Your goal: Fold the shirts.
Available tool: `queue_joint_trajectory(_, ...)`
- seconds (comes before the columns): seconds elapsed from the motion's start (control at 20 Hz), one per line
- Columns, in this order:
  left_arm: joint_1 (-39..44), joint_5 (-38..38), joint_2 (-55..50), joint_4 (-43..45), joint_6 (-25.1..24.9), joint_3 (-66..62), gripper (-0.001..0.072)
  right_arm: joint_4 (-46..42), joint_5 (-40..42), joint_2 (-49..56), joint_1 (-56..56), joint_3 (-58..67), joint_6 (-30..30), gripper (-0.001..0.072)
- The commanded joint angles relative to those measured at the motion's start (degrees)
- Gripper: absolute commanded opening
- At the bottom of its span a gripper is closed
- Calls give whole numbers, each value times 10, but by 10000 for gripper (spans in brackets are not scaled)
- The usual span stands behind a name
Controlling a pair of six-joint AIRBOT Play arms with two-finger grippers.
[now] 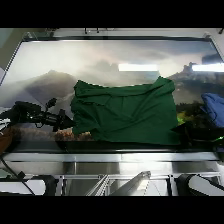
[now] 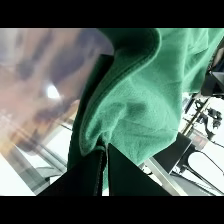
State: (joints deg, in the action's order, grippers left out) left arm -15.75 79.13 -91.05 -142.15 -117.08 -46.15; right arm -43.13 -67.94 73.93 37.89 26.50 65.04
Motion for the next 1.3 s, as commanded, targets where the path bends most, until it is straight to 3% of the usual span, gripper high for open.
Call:
queue_joint_trajectory(0.0, 0, 7, 0, -2, 1, -1, 25, 36, -6, 26, -47, -1, -23, 505)
queue_joint_trajectory(0.05, 0, 8, 0, -4, 0, -1, 24, 48, -12, 26, -66, -1, -27, 470)
queue_joint_trajectory(0.1, 0, 10, 0, -5, -6, -2, 25, 75, -26, 25, -86, -1, -49, 179)
queue_joint_trajectory(0.15, 0, 19, 0, -5, -16, -8, 24, 114, -50, 25, -99, -1, -70, 20)
queue_joint_trajectory(0.3, -2, 135, 43, -61, -70, -37, 24, 329, -236, 4, -97, -1, -194, 20)
queue_joint_trajectory(0.4, -3, 241, 116, -177, -143, -61, 24, 529, -383, -57, -89, -1, -233, 20)
queue_joint_trajectory(0.5, -16, 260, 233, -296, -189, -88, 24, 671, -376, -199, -71, 11, -222, 20)
queue_joint_trajectory(0.6, -42, 261, 362, -295, -194, -167, 24, 806, -373, -330, -40, 48, -215, 19)
queue_joint_trajectory(0.7, -107, 256, 458, -295, -176, -287, 24, 872, -344, -426, 28, 129, -164, 19)
queue_joint_trajectory(0.85, -200, 192, 514, -295, -132, -495, 24, 864, -320, -460, 90, 278, -154, 19)
queue_joint_trajectory(1.0, -163, 146, 471, -264, -101, -639, 24, 814, -310, -398, 90, 404, -152, 19)
queue_joint_trajectory(1.15, -98, 183, 391, -174, -10, -637, 24, 602, -252, -333, 90, 433, -140, 20)
queue_joint_trajectory(1.25, -47, 205, 343, -129, -4, -549, 24, 439, -203, -301, 76, 418, -140, 19)
